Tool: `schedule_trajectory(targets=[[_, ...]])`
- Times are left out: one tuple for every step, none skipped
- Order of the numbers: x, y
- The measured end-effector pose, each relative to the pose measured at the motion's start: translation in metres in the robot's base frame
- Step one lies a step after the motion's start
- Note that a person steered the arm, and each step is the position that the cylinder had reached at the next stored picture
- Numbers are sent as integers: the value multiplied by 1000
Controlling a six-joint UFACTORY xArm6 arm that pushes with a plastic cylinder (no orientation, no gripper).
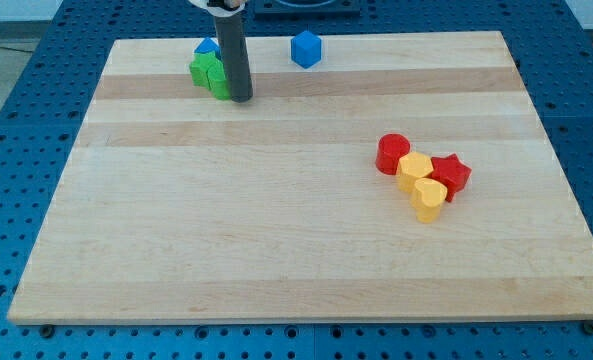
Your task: Push the blue cube towards the green circle
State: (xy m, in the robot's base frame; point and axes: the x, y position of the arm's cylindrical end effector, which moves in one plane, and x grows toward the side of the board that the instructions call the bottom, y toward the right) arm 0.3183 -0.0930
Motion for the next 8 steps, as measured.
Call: schedule_trajectory(targets=[[4, 82], [-9, 160], [-65, 176], [-112, 146], [-123, 113], [-98, 96], [-75, 96], [-68, 102]])
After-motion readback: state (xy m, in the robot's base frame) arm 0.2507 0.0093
